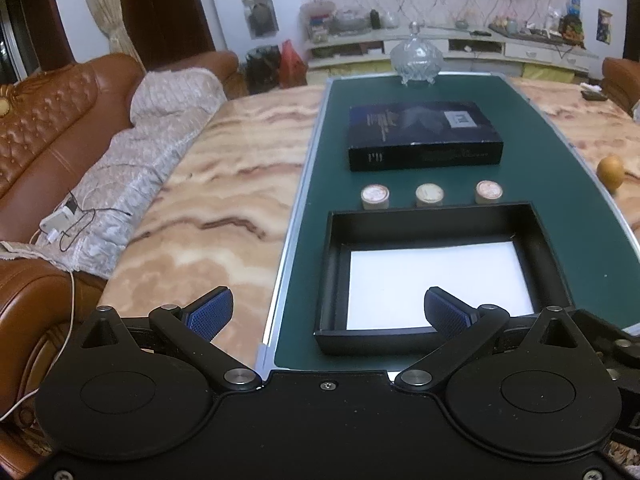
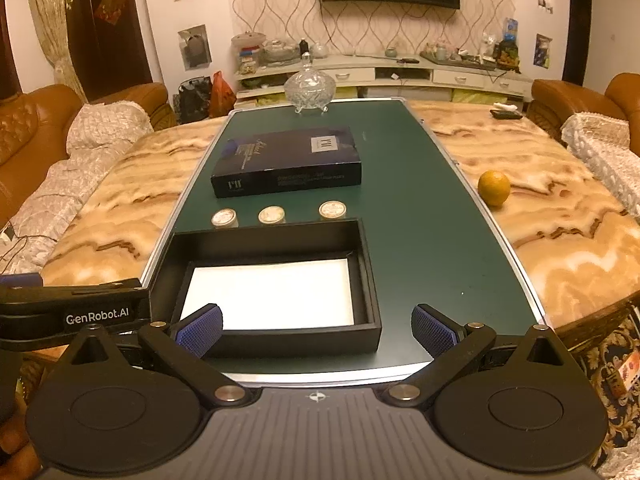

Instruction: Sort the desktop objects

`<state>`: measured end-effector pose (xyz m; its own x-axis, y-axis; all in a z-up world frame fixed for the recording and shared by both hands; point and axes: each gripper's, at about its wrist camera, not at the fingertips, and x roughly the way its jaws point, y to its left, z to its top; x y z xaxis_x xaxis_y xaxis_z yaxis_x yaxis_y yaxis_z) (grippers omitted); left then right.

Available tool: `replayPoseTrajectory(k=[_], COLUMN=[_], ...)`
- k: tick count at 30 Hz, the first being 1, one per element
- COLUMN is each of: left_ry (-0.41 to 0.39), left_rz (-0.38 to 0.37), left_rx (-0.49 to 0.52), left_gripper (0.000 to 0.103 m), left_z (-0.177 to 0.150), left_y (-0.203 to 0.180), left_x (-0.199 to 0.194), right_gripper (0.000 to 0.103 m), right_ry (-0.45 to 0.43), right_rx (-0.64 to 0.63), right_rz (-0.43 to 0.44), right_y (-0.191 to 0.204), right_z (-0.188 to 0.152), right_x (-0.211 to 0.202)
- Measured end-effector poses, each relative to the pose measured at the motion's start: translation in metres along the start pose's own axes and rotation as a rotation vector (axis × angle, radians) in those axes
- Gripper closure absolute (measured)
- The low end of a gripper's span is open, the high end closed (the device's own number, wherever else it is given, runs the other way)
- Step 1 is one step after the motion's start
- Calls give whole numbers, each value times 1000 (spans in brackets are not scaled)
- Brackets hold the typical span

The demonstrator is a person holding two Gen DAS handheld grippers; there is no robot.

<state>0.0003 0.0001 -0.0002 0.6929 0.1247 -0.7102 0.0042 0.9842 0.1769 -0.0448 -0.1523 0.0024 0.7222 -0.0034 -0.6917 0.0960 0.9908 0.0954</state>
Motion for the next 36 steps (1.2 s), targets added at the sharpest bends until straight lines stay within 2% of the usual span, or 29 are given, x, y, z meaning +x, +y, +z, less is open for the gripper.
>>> replayPoseTrajectory(k=[3,5,8,11,17,36], left_ry=[8,-17,-39,-2,8,31], left_rz=[-21,-50,-22,-12,-17,-30], left_rx=[-23,-56,-39,-24,-35,-48], left_gripper=[0,0,0,0,0,0], left_z=[0,-1,-12,-10,-11,-11], left_y=[3,16,10,7,11,18], left_x=[1,-5,-23,-25,-31,-25], right_gripper=[0,0,0,0,0,0], right_ry=[-3,-5,-2,16,11,19], right_rx=[-15,-25,-32,-15,-19,-78], right_rz=[-9,-16,-17,7,14,-27], right_y=[4,7,9,6,6,14], right_z=[-1,-2,-3,-3,-2,2], right_x=[-4,-6,-10,-15,-21,-13])
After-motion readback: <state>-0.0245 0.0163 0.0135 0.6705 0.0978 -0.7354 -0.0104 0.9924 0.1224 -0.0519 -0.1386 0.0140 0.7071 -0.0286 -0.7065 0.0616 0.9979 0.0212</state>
